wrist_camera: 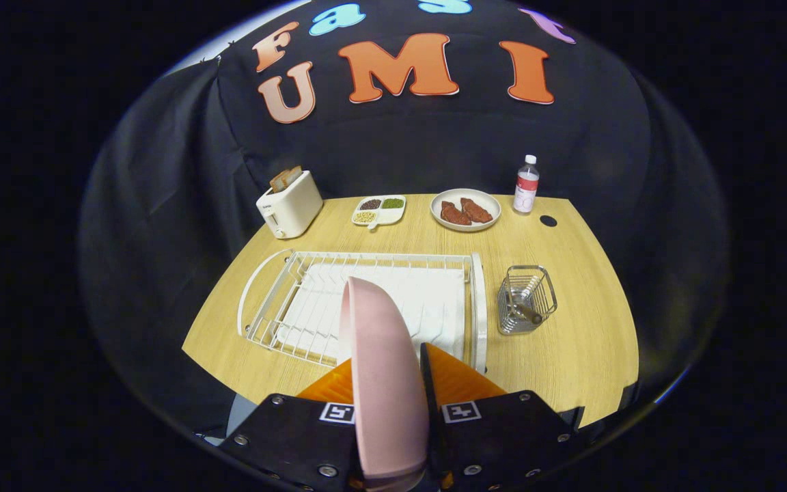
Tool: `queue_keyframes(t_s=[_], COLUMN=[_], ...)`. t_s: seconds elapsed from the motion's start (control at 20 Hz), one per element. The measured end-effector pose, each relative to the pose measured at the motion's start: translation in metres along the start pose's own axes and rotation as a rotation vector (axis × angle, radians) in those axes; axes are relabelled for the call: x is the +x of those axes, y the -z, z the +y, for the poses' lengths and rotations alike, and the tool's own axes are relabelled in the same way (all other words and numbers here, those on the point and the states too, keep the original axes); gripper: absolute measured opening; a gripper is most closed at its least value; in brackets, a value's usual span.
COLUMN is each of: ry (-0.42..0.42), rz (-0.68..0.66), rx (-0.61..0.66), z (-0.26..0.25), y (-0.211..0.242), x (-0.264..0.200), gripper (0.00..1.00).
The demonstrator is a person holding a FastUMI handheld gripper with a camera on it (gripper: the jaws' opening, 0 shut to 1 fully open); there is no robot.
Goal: Take the plate from the dish rack, then take the spoon from the basket and place it into the plate.
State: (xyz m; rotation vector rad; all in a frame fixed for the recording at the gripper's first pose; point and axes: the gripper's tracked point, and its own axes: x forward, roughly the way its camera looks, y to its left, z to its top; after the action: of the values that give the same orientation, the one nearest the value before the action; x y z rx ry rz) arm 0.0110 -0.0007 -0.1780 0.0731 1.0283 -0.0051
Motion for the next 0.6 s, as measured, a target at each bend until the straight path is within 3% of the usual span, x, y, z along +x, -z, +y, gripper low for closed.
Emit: queue_keyframes(t_s=[0.6], ry=[-0.07], rz=[0.058], rx=[0.004], z=[0.022], y=[0.094], x=[-0.009], gripper=[0.3])
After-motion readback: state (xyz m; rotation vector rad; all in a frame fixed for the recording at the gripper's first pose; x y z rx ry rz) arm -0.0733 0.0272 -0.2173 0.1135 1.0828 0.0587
